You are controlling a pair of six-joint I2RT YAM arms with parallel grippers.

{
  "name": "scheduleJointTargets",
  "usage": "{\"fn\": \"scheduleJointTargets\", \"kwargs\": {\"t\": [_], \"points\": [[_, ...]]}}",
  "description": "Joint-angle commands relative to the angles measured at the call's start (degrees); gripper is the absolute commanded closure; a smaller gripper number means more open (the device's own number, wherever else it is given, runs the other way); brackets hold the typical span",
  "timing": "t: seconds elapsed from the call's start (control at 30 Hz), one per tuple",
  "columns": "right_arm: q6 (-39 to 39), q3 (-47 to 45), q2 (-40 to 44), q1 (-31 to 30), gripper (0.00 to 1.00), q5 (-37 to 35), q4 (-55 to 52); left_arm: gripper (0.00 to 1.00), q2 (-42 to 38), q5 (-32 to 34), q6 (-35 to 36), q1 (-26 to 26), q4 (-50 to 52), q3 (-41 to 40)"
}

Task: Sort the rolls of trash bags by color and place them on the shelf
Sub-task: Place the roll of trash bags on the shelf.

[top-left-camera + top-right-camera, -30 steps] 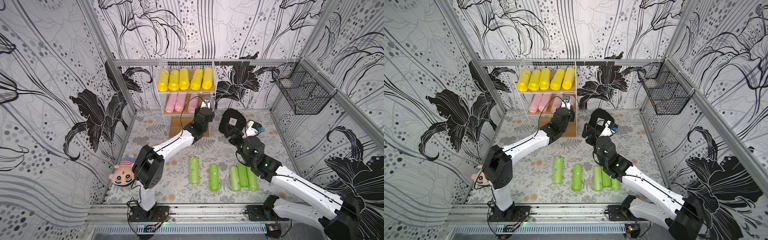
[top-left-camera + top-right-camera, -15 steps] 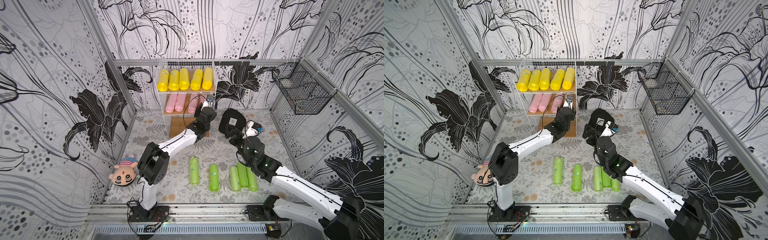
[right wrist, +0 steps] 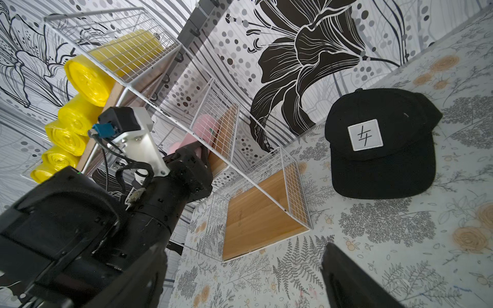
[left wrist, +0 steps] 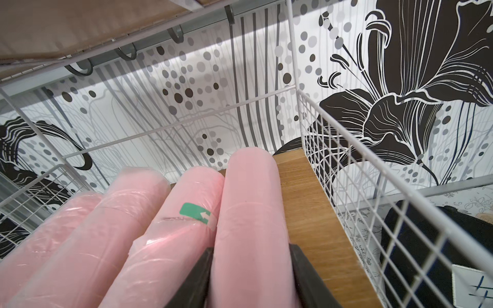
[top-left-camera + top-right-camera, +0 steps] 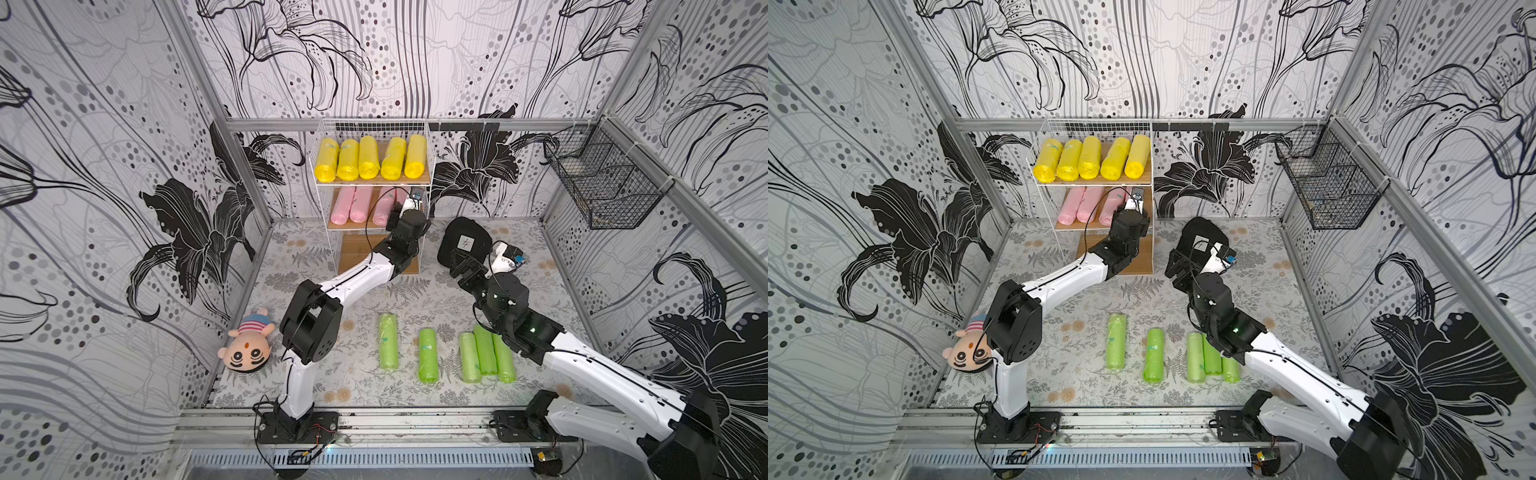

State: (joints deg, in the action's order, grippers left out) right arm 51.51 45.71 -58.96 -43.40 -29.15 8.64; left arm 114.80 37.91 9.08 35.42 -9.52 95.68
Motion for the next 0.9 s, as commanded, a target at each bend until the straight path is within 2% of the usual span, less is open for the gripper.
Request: {"fn": "scheduleJointTargets", "kwargs": {"t": [0.0, 0.17, 0.6, 0.77, 0.87], "points": [[0.4, -0.62, 1.21, 0.33, 0.06, 0.38, -0.84, 0.46, -1.25, -1.61, -0.23, -0.55, -2.29, -0.53], [1.12, -1.06, 0.96, 0.33, 0.06, 0.49, -0.96, 0.36, -4.05, -1.27, 0.99, 0.86, -5.36, -4.43], [1.12, -0.92, 1.11, 0.34, 0.06, 1.56, -2.68, 0.26, -14.89, -1.44, -3.02, 4.59, -7.8, -15.83], [-3.88, 1.76, 2.13, 0.38, 0.06, 1.33, -9.81, 0.27, -24.62, -7.77, -9.86, 5.87, -4.9, -24.23], [-10.07, 5.69, 1.78, 0.42, 0.07, 2.23, -19.23, 0.28, -31.93, -13.27, -14.89, 5.89, 0.04, -29.2]]}}
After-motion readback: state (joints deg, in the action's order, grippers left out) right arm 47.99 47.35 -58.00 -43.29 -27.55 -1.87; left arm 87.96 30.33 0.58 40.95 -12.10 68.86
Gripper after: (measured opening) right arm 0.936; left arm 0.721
